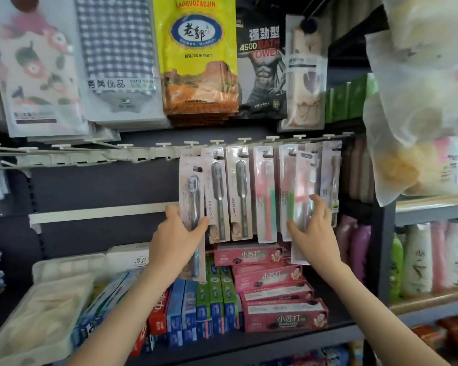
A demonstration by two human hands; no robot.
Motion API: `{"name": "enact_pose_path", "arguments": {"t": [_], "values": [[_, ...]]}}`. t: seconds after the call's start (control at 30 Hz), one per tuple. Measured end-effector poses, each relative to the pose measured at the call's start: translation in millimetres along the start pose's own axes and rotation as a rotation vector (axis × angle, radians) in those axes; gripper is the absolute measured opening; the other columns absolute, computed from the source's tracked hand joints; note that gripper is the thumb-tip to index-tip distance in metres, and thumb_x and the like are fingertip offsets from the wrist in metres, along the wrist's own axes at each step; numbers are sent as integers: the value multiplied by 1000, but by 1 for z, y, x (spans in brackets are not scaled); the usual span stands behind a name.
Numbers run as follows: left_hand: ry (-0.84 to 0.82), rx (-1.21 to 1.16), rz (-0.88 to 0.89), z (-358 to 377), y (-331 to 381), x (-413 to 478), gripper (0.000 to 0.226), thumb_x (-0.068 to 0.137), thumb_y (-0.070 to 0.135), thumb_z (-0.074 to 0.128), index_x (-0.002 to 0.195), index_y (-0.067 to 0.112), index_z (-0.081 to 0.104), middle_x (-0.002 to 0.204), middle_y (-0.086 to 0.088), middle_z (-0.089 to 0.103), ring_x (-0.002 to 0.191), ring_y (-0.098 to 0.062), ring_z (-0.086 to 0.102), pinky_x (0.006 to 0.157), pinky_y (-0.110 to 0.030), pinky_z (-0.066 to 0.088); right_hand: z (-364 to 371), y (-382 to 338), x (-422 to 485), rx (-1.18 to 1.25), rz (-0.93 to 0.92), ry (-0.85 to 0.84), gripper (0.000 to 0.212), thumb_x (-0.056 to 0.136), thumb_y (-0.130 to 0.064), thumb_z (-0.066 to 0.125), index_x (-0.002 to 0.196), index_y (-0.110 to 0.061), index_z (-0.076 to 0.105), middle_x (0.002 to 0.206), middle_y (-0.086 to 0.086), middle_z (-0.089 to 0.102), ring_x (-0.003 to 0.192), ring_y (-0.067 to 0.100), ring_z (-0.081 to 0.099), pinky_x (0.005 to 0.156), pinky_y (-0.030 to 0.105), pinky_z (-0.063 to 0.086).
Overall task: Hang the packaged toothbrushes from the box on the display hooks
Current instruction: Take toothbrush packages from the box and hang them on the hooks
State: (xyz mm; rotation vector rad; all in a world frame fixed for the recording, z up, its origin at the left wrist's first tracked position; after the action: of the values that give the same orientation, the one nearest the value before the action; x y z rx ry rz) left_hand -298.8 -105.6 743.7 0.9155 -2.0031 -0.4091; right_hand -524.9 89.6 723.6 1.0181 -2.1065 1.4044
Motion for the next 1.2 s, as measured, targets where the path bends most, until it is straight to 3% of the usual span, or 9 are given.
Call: {"name": "enact_pose_path", "arguments": {"t": [0.13,0.23,0.37,0.5,0.67,0.8,1.0,1.2], "values": [[-38,2,21,17,17,0,57,88,57,55,119,12,38,87,-4,59,80,-25,59,62,-33,45,6,0,3,-130,-126,-95,72,92,-25,60,151,-28,19,130,10,38,82,22,55,72,31,48],[-63,2,36,28,28,-1,64,89,57,54,130,11,35,81,3,55,76,-19,56,59,-31,42,4,3,10,-190,-138,-83,74,93,-25,58,153,-30,14,126,10,40,79,21,55,67,31,50],[-70,-9,49,34,39,0,49,89,56,54,110,15,37,78,-1,57,68,-13,56,55,-31,44,2,7,27,-213,-142,-59,73,95,-25,57,153,-29,13,129,11,39,82,21,54,67,26,44],[-78,0,47,41,42,2,46,89,56,55,104,18,34,76,-1,57,67,-13,56,50,-28,39,3,9,38,-278,-148,-57,71,96,-25,54,153,-29,13,128,12,39,94,28,53,64,29,43],[-70,21,34,45,36,4,46,88,58,55,102,18,36,73,-2,58,62,-14,58,47,-27,37,9,9,41,-275,-135,-56,71,96,-27,53,153,-28,12,125,9,38,73,20,47,52,23,33],[-59,16,25,47,27,5,46,88,58,55,102,18,37,74,-2,59,65,-15,58,52,-28,41,7,10,44,-210,-122,-32,70,95,-25,53,153,-28,14,124,8,39,70,17,46,47,16,26],[-63,9,11,50,20,4,46,88,57,55,106,22,30,77,2,57,66,-7,54,51,-25,40,11,-1,29,-114,-188,-73,72,92,-24,55,151,-36,15,120,2,35,64,13,48,52,24,41],[-60,1,25,50,23,0,44,90,55,55,106,21,33,75,0,57,63,-9,56,49,-24,40,25,-10,21,-158,-209,-100,72,94,-31,54,152,-36,11,126,4,37,72,18,53,58,32,52]]}}
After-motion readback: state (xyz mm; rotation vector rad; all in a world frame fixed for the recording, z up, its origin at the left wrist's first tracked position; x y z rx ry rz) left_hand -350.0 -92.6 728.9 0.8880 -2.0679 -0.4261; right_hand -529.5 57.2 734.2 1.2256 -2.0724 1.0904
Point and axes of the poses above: each hand's wrist, its own x-axis towards the middle knuckle, its own z-axis out of the palm, y = z × x, the point moved 8 cm from there along x, towards the middle knuckle
